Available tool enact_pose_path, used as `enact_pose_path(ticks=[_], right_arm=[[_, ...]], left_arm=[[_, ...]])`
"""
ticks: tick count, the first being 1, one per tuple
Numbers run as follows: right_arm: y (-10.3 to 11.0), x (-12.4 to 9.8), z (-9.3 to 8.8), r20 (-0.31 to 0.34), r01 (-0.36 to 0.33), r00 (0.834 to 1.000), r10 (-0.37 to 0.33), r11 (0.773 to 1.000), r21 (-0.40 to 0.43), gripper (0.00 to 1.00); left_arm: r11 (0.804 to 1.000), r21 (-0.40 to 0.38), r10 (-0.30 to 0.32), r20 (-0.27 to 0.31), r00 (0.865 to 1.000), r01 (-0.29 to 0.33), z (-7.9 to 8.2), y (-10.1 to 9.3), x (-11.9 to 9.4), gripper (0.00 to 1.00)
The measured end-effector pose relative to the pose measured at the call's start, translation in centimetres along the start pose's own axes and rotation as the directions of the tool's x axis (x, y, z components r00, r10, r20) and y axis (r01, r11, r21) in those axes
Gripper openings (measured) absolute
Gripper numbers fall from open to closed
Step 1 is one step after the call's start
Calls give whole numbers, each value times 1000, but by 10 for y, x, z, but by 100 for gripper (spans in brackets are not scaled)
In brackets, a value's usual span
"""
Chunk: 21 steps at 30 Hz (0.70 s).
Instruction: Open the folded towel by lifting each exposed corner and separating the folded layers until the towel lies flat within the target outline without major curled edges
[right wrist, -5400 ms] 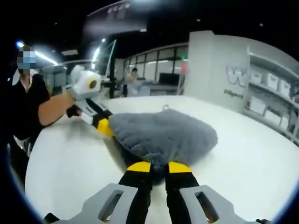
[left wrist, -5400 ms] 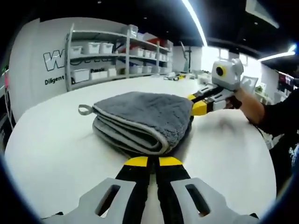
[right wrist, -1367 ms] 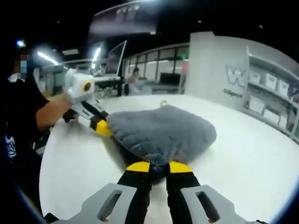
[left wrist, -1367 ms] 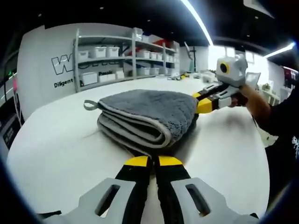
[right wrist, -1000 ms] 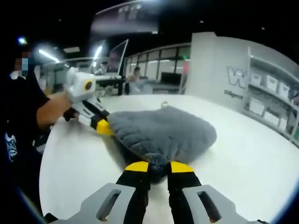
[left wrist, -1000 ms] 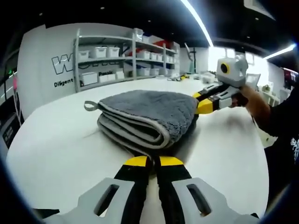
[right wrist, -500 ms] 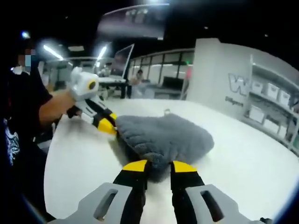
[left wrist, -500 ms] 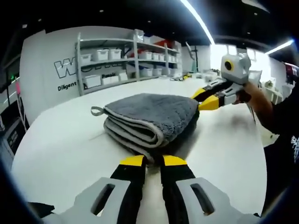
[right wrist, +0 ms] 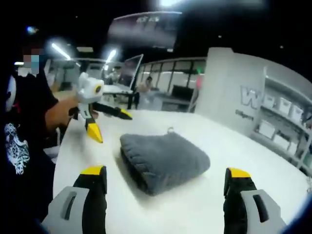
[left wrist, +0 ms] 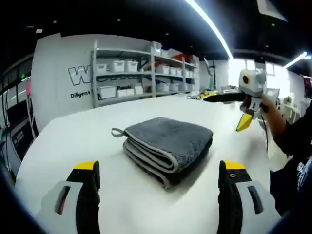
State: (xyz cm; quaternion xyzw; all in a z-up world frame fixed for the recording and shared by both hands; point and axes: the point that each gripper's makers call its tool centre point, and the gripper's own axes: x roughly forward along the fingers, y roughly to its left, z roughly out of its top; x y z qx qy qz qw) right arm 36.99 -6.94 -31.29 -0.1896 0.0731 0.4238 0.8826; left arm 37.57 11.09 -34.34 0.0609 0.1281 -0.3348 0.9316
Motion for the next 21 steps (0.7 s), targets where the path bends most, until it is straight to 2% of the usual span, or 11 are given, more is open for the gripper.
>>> enact_pose_path(ticks=[4, 8, 13, 21], right_arm=[[-7, -8, 9, 9, 10, 1000, -10, 1000, 0, 100], [-12, -15, 20, 7, 19, 1000, -19, 999, -47, 100], [-28, -25, 47, 11, 37, 999, -36, 994, -101, 100], [-45, -29, 85, 2, 56, 998, -57, 980, -190, 100]], left_arm=[[999, 4, 54, 22, 998, -54, 8, 8, -6, 100], [998, -8, 64, 50, 997, -64, 18, 7, -12, 100], [997, -1, 81, 88, 993, -81, 35, 2, -21, 100], [992, -88, 103, 194, 976, -87, 62, -3, -33, 100]])
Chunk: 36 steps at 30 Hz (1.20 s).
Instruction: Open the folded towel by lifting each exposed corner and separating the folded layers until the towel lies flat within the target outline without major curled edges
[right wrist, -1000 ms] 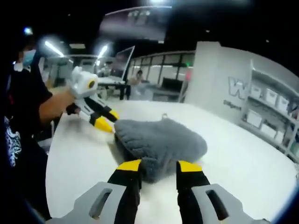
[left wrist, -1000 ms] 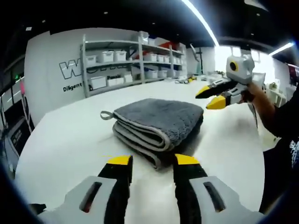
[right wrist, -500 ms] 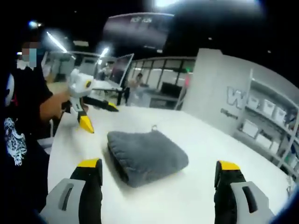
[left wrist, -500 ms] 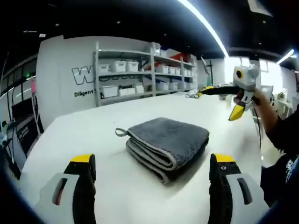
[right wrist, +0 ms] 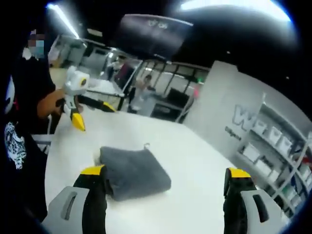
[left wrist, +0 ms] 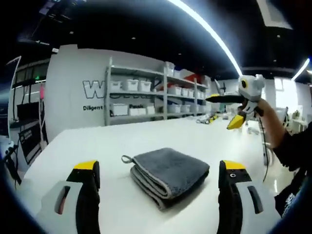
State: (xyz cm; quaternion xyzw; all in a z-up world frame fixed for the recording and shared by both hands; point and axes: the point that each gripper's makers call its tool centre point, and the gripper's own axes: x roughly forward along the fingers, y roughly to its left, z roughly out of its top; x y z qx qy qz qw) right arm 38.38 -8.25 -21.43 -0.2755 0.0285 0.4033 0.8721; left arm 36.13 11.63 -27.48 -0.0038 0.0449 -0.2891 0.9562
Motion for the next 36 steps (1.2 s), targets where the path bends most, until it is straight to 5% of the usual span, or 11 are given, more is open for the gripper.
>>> enact_pose_path(ticks=[4, 15, 24, 36], right_arm=[[-13, -2, 16, -7, -2, 1000, 2, 999, -37, 100], [-43, 18, 36, -24, -45, 999, 43, 995, -90, 100], [-64, 35, 33, -120, -118, 987, 103, 985, -122, 100], [-82, 46, 54, -184, -154, 976, 116, 967, -205, 100]], left_arm=[[999, -46, 26, 53, 998, -24, 9, -1, -3, 100], [995, -98, 3, 83, 997, 5, 15, -17, -4, 100], [976, -217, 14, 158, 987, 21, 28, -18, -7, 100], [954, -299, 61, 209, 976, 5, 33, -12, -10, 100]])
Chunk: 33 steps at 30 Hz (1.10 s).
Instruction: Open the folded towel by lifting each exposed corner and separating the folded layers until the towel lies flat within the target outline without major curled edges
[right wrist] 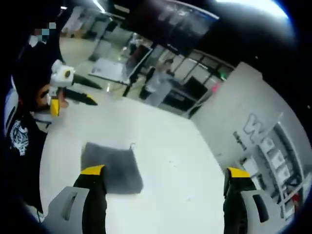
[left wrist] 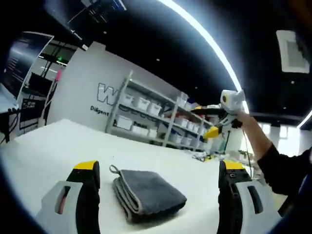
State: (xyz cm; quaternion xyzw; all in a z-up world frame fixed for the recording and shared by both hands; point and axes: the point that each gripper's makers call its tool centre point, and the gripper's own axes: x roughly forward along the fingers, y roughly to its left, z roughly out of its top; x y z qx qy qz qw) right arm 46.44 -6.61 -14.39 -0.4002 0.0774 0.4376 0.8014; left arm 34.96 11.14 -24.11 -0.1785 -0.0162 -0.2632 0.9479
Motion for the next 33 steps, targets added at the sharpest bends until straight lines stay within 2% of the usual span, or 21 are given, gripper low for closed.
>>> enact_pose_path(ticks=[5, 9, 14, 22, 23, 26, 29, 33], right_arm=[[-5, 4, 10, -4, -10, 1000, 10, 1000, -26, 100], [-5, 8, 16, -17, -32, 999, 31, 998, -59, 100], [-5, 14, 21, -56, -62, 997, 57, 993, -104, 100], [-1, 24, 29, -89, -99, 992, 87, 985, -144, 100], [0, 26, 31, -93, -107, 991, 94, 983, -149, 100], [0, 33, 32, -111, -125, 988, 108, 978, -164, 100], [0, 39, 35, -119, -136, 986, 116, 975, -175, 100], [2, 45, 36, -138, -160, 981, 135, 968, -193, 100]], left_arm=[[999, -52, -5, 8, 1000, 6, -3, 0, 0, 100], [992, -128, 18, 57, 998, -10, -1, 2, -3, 100], [979, -201, 32, 54, 998, -20, -19, -5, -5, 100], [962, -271, 48, 87, 995, -23, -23, -12, -8, 100], [958, -286, 58, 83, 995, -32, -29, -15, -9, 100], [938, -347, 36, 49, 998, -17, -45, -24, -8, 100], [928, -372, 33, 37, 999, -17, -53, -25, -6, 100], [896, -443, 31, 3, 999, -27, -66, -26, -2, 100]])
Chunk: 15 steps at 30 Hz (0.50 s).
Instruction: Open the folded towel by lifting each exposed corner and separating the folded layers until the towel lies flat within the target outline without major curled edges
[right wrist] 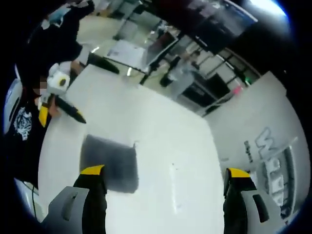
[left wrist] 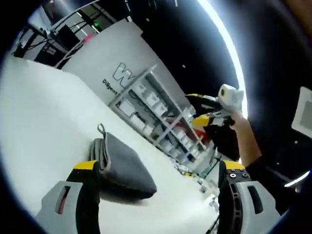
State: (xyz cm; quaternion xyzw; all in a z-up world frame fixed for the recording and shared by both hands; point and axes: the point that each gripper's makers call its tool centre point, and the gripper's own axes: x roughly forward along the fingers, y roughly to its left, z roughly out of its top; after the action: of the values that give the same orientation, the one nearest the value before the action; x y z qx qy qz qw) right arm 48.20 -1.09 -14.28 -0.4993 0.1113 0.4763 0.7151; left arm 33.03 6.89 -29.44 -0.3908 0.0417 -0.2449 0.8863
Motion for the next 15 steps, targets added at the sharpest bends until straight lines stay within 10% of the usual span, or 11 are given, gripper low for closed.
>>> enact_pose_path(ticks=[15], right_arm=[[0, 32, 12, -14, -78, 997, 78, 996, -48, 97]], left_arm=[[990, -137, 31, -64, 997, -39, -37, 10, 19, 97]])
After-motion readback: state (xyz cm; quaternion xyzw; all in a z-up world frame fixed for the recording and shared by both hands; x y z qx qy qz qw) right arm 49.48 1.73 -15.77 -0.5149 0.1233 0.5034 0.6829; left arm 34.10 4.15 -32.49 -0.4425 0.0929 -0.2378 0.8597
